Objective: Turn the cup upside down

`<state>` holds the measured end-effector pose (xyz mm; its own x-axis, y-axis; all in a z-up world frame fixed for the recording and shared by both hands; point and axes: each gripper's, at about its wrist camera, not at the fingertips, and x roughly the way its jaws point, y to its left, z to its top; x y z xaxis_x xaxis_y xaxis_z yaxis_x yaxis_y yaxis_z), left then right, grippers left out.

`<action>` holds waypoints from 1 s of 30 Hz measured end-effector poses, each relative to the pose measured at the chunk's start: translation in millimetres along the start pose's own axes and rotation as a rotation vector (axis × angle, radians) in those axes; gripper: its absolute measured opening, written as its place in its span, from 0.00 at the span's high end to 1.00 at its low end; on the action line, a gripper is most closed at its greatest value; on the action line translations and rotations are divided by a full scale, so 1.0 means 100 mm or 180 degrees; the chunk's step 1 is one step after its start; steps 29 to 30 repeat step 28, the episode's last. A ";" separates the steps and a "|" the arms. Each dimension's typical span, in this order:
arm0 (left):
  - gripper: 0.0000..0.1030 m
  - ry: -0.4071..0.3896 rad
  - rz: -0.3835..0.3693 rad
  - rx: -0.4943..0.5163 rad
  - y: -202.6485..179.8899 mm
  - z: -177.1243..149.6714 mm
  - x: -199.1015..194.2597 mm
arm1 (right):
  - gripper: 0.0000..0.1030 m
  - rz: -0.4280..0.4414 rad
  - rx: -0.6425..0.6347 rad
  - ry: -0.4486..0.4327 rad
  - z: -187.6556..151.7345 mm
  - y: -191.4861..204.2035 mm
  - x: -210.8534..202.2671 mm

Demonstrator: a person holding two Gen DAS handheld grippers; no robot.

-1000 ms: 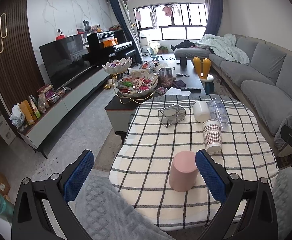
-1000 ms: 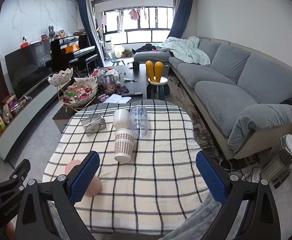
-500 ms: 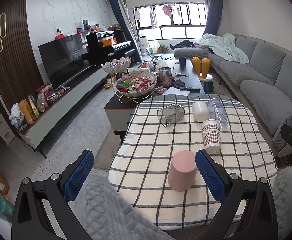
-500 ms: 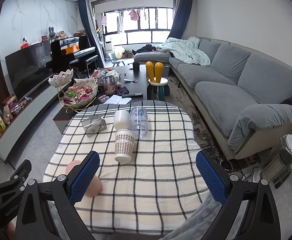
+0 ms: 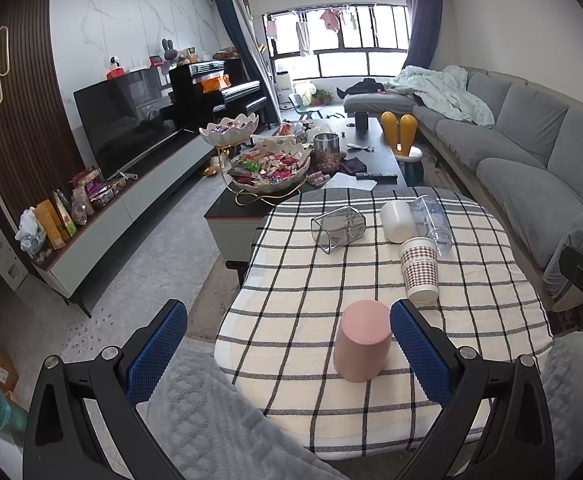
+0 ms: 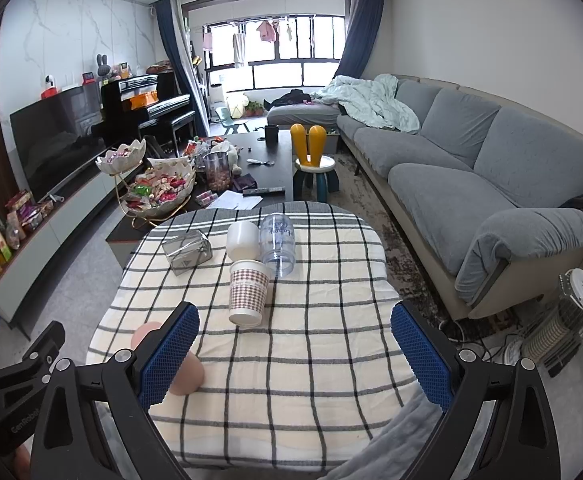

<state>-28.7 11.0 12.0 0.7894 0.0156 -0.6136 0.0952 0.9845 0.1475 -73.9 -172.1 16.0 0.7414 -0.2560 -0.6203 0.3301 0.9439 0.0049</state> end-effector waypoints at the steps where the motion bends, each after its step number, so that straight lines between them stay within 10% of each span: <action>1: 0.00 0.0001 0.0000 0.0000 0.00 0.00 0.00 | 0.06 0.0000 0.0001 -0.0002 0.00 0.00 0.00; 30: 0.00 0.0028 -0.0010 0.0050 -0.12 -0.01 0.02 | 0.06 0.0000 0.0012 0.0014 0.00 -0.02 0.02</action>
